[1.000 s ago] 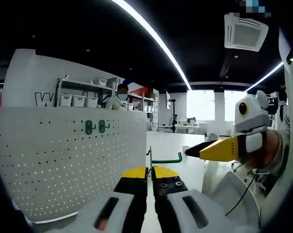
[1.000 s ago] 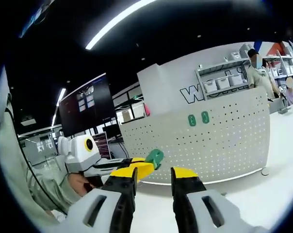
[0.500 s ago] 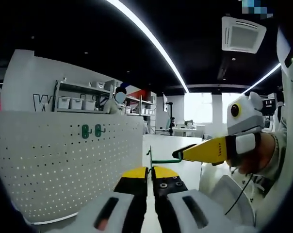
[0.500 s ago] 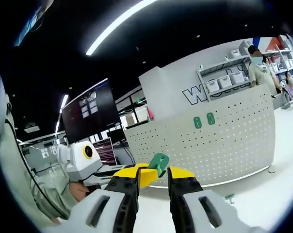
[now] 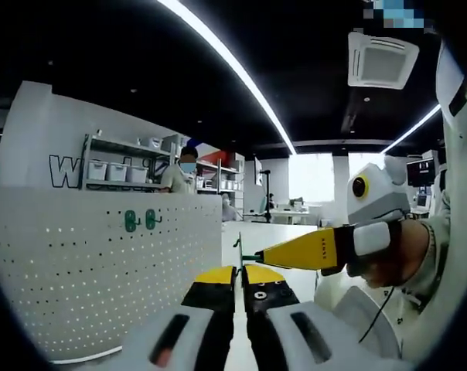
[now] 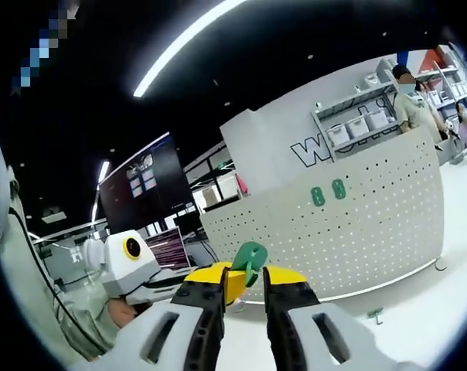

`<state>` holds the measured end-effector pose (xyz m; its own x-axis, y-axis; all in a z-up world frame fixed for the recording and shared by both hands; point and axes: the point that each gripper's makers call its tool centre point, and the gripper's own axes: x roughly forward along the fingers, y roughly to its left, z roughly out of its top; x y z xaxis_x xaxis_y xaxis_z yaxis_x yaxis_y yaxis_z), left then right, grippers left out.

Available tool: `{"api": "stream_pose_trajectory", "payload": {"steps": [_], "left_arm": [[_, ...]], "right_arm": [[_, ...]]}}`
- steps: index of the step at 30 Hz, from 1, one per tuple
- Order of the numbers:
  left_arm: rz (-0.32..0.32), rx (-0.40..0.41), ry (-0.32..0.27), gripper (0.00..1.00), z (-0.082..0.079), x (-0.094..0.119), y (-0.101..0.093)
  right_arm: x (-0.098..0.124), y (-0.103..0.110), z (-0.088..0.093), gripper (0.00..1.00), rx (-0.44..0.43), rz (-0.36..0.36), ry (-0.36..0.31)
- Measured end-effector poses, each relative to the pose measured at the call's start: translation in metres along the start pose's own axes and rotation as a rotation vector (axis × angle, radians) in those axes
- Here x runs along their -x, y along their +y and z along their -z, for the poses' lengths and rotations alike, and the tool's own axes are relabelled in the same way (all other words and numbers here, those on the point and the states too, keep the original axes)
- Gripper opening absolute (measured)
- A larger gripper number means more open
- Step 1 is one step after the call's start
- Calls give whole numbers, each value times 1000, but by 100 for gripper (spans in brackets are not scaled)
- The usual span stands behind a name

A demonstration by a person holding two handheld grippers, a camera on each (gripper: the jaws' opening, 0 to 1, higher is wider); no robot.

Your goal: Insert the hook assembly into the mounting plate slot until the hook locks in place.

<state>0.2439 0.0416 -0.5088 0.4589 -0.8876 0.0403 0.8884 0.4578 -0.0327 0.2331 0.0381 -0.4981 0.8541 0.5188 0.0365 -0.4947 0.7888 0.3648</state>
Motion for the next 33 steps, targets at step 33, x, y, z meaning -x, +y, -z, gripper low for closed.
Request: {"api": "stream_pose_trajectory", "payload": {"steps": [33], "left_arm": [[-17, -61, 33, 5, 3, -9, -9]], "right_arm": [[0, -2, -3, 2, 154, 17, 3]]}}
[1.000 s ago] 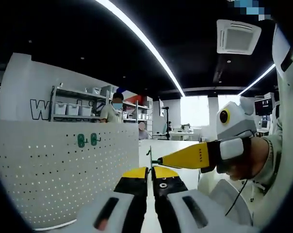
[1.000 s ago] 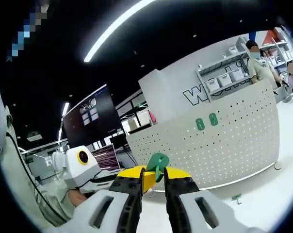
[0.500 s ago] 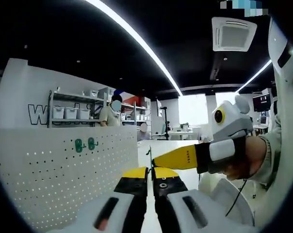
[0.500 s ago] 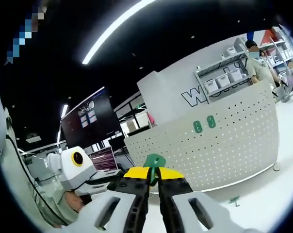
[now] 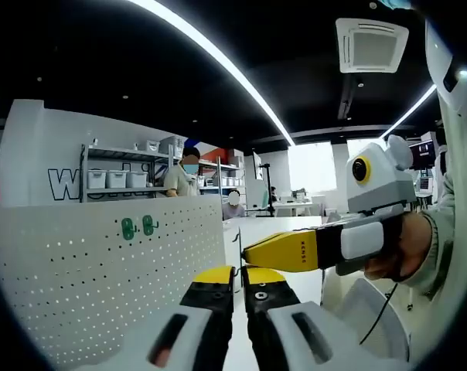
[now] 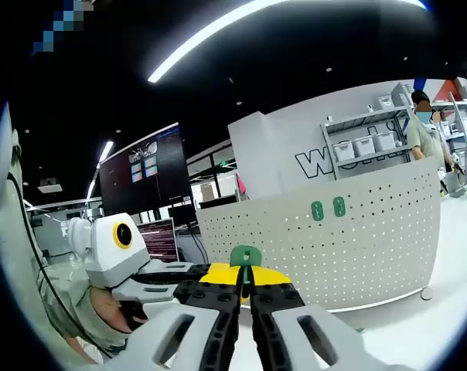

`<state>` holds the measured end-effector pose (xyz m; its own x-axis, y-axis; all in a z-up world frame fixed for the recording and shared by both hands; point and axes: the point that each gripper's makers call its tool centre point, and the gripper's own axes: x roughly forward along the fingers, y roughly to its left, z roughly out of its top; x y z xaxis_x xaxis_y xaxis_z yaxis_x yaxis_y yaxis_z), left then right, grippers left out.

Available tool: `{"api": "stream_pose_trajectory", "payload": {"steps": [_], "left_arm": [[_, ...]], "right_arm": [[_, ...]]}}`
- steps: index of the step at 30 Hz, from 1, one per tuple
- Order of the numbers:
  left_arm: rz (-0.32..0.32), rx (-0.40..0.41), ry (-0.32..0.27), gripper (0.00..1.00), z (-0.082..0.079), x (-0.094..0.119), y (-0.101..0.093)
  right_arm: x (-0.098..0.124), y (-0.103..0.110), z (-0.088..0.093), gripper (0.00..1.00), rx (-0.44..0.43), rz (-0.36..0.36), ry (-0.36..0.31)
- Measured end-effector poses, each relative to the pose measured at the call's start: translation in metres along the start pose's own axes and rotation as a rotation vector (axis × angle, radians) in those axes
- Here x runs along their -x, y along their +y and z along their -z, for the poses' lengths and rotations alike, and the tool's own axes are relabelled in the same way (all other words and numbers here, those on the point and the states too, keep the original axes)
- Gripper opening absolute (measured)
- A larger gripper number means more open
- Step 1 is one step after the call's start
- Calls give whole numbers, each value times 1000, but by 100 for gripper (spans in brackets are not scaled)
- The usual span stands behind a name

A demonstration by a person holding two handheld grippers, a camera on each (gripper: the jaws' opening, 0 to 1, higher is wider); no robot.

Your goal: Insert the hook assembly into the mounting plate slot until the hook locks in place.

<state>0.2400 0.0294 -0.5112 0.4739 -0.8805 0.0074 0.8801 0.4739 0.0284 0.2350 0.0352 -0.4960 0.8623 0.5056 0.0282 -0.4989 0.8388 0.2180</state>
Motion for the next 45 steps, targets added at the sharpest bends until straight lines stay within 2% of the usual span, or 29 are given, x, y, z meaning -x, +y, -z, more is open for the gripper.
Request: {"api": "stream_pose_trajectory", "payload": {"steps": [1, 4, 14, 26, 41, 45], "left_arm": [[2, 20, 2, 5, 1, 0, 0], [-5, 12, 28, 8, 7, 2, 1], [-34, 20, 126, 33, 35, 11, 4], [-78, 43, 230, 46, 74, 35, 5], [-116, 66, 307, 46, 107, 65, -1], [-120, 76, 327, 46, 115, 70, -2]], "right_arm": [[0, 0, 0, 2, -3, 2, 0], [1, -2, 0, 2, -11, 8, -4], [2, -10, -3, 2, -15, 26, -17], [0, -33, -13, 2, -2, 76, -38], [-6, -70, -20, 2, 72, 172, -45], [-12, -87, -22, 2, 58, 198, -50]]}}
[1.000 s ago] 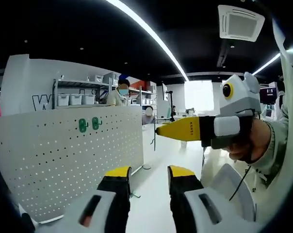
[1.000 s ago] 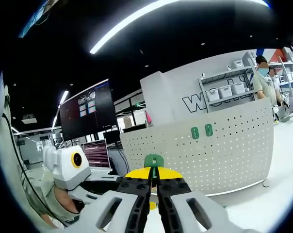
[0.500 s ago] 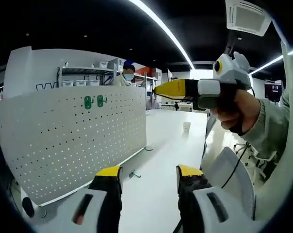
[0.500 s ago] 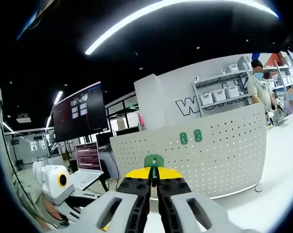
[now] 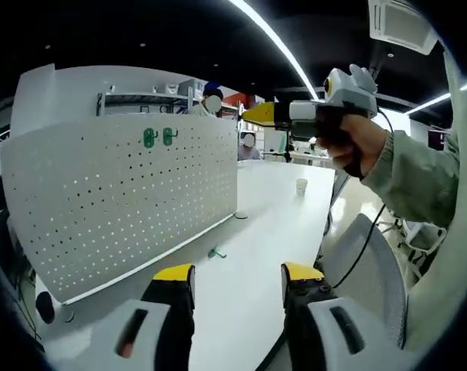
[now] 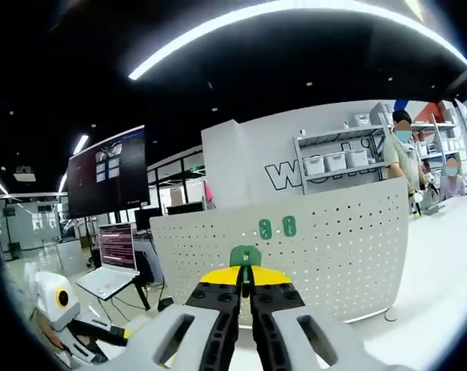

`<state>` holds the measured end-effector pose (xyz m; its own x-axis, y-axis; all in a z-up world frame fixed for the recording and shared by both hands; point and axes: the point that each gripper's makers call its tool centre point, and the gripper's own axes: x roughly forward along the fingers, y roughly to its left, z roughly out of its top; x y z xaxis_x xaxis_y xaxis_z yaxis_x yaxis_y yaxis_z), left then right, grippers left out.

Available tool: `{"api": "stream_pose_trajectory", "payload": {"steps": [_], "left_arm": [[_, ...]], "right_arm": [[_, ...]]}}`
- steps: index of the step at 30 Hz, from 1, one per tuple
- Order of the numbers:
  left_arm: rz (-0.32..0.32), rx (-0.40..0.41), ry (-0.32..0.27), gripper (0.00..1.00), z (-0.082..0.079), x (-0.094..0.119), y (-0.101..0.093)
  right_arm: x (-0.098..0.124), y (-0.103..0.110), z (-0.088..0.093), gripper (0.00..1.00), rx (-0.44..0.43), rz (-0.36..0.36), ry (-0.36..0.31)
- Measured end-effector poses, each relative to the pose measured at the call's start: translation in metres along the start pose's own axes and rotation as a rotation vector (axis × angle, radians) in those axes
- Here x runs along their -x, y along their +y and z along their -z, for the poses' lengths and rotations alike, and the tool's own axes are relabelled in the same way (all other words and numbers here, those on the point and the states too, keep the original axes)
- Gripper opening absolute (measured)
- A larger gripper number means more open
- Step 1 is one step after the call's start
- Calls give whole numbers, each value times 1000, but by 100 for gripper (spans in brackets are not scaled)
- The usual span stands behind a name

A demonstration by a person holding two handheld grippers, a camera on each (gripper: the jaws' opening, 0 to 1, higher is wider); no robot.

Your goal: Insert the hook assembly into the mounting plate slot until the hook locks in place.

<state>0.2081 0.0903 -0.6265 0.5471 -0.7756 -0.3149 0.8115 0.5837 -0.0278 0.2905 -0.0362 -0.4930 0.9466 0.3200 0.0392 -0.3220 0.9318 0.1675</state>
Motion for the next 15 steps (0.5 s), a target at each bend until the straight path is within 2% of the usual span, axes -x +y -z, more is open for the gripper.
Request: {"api": "stream_pose_trajectory", "payload": {"steps": [6, 15], "left_arm": [[-7, 11, 15, 46, 5, 1, 3], [-9, 17, 25, 46, 6, -4, 7]], "right_arm": [[-15, -23, 3, 2, 5, 43, 5], [-36, -46, 2, 2, 23, 77, 9]]}}
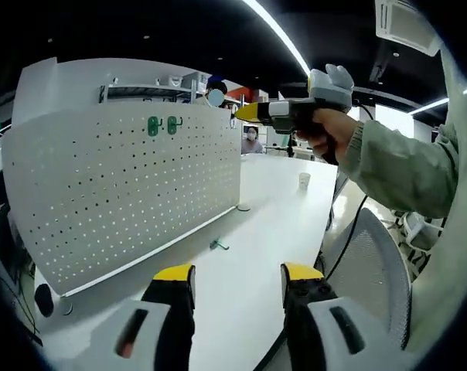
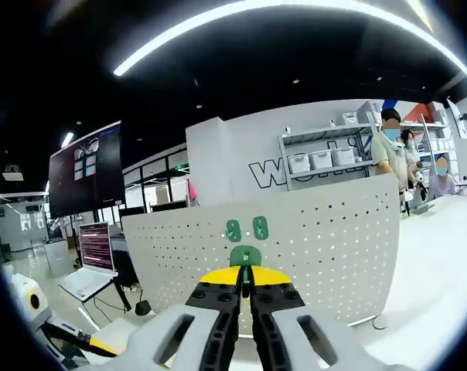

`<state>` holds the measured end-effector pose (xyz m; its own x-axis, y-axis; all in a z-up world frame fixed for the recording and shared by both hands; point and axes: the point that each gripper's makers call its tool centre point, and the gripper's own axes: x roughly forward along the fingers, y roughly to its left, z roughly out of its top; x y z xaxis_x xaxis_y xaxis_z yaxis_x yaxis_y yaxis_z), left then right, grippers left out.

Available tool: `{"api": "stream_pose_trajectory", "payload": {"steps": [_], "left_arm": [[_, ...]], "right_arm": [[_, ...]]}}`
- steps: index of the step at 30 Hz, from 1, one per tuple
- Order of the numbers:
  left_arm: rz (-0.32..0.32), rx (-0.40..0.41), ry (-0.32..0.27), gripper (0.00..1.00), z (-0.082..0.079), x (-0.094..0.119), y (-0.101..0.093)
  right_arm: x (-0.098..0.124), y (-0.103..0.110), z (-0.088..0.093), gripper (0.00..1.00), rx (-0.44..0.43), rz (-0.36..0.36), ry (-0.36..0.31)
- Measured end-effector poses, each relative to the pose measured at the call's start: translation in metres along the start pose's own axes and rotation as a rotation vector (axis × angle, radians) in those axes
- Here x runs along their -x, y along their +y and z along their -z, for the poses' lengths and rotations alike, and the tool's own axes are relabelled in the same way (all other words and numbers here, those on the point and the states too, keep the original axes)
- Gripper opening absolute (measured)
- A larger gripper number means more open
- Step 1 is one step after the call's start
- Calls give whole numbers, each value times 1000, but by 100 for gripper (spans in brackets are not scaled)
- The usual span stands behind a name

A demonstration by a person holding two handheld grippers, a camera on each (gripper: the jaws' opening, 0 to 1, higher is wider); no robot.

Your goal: Insert the hook assembly into the mounting plate slot until the hook locks in place.

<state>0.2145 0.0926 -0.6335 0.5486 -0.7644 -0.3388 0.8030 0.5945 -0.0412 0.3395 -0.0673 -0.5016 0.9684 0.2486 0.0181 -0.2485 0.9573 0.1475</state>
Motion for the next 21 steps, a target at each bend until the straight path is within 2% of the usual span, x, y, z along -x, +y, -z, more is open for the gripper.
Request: {"api": "stream_pose_trajectory", "payload": {"steps": [7, 21], "left_arm": [[-10, 6, -6, 45, -3, -4, 5], [-28, 27, 1, 45, 0, -11, 20]], "right_arm": [[-17, -15, -10, 2, 24, 25, -19], [-55, -28, -21, 2, 66, 41, -34]]}}
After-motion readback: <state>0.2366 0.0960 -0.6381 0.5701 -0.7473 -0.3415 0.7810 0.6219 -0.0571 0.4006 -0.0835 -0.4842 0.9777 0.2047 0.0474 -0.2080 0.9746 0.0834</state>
